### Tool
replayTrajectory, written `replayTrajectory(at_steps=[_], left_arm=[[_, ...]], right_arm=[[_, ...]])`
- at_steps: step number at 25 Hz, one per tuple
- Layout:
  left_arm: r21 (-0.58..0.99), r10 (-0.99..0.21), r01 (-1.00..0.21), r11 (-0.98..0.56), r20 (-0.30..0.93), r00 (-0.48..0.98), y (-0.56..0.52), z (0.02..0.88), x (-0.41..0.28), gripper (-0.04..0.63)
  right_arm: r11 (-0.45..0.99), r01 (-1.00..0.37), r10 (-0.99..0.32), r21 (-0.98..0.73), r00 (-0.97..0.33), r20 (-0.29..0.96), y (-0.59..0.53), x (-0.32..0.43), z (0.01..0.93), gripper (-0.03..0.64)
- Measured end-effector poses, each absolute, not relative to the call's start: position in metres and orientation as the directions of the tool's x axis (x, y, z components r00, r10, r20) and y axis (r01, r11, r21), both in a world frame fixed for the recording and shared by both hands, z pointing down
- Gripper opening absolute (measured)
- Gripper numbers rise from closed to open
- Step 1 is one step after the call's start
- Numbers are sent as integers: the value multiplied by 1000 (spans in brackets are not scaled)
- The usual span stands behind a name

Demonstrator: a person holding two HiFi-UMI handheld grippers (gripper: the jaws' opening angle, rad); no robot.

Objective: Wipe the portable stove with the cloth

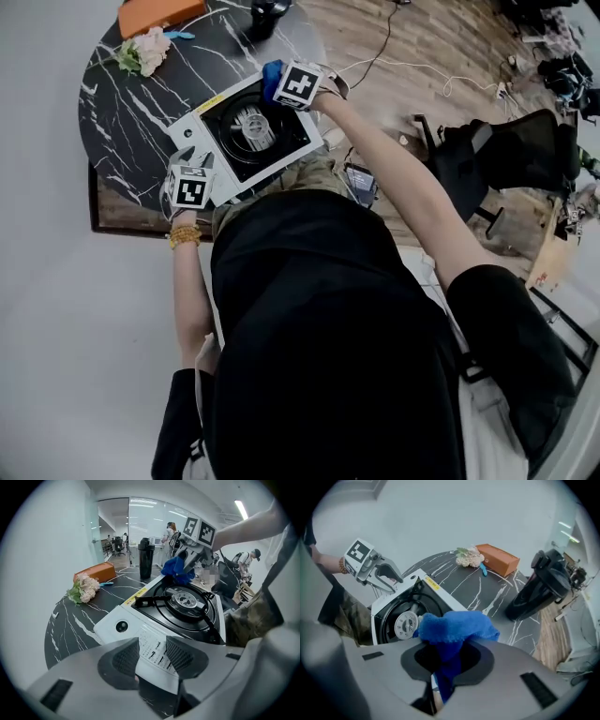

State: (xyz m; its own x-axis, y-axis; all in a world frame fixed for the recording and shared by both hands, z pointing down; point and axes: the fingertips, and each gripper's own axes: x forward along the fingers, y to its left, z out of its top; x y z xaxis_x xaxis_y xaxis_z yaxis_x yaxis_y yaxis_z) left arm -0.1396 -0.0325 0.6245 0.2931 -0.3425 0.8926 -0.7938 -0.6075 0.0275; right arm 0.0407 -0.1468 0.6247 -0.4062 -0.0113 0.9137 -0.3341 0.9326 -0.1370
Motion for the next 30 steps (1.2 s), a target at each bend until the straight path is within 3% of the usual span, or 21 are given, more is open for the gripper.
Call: replayTrajectory(at_steps=[3, 10, 19, 26, 30], left_arm=[[31, -328, -786, -618, 898, 293, -31, 624, -135, 184], [36, -283, -758, -651, 916, 286, -36, 624, -130, 184], [17, -296, -734, -679, 909, 294, -44, 626, -122, 183], [17, -309, -753, -657, 906, 289, -49, 620, -125, 156], [30, -307, -750, -661, 901, 306, -50, 621, -122, 156]], right_arm=[[928, -333, 33, -168, -375, 926, -126, 39, 631, 48], [947, -314, -42, -62, -314, 948, -116, 38, 627, 44], [930, -333, 68, -154, -258, 964, -67, 72, 634, 44], [918, -350, 57, -188, -352, 934, -56, 67, 634, 44], [921, -359, -88, -148, -563, 822, -60, 60, 573, 44]])
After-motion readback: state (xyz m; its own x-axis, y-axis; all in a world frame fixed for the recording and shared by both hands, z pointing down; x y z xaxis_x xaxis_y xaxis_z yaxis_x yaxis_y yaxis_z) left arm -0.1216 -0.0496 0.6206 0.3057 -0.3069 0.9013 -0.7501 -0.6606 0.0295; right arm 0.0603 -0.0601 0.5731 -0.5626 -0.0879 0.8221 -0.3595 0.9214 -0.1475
